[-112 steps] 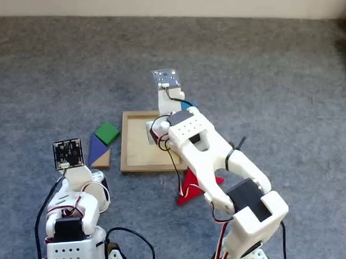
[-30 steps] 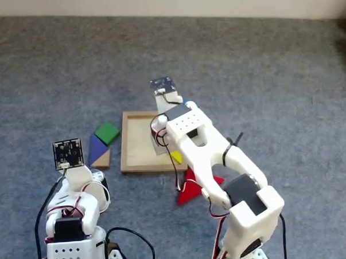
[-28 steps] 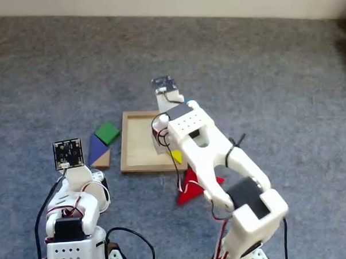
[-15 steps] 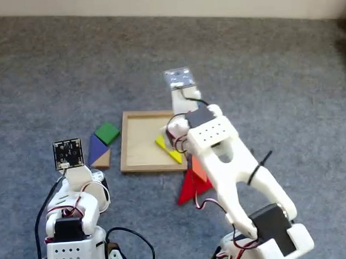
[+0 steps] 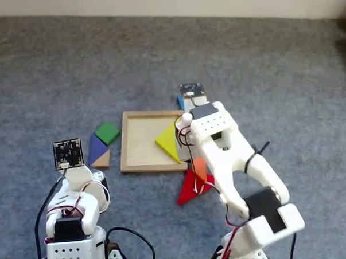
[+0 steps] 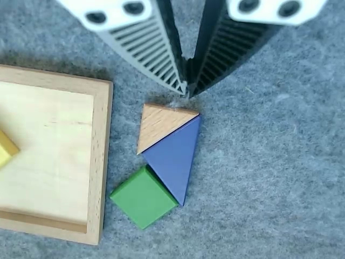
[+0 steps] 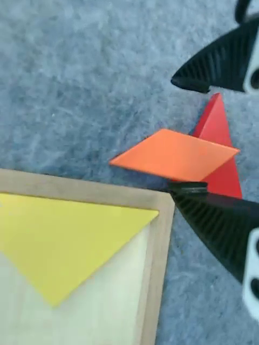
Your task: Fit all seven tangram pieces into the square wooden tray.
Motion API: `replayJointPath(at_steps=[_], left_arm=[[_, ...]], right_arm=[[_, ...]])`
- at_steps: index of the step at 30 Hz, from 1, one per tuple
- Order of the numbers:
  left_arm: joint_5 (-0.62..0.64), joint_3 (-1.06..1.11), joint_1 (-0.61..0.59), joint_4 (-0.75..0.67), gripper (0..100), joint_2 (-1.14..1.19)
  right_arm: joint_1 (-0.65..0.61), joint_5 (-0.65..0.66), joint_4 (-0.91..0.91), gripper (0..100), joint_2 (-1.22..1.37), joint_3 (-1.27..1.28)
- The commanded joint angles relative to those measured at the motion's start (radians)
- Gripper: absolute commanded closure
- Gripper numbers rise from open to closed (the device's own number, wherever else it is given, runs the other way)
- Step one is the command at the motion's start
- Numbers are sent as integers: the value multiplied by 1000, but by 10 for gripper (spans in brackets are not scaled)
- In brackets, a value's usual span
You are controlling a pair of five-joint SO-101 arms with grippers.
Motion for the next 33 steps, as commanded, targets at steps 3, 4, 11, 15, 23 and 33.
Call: replayJointPath(at_steps=[3,4,11,15,23,33], left_arm=[[-6,21,-15,3,995,-2],[-6,21,-15,3,995,-2],[-6,21,-15,3,995,-2],[-6,21,-15,3,995,-2],[-6,21,-15,3,995,-2],[-6,21,-15,3,995,-2]], right_arm=[[13,5,5,731,68,-90],[13,5,12,731,82,-107],[16,6,8,803,162,-145],[16,9,5,837,177,-145],[19,11,13,855,174,-147],[19,106,13,954,173,-206]])
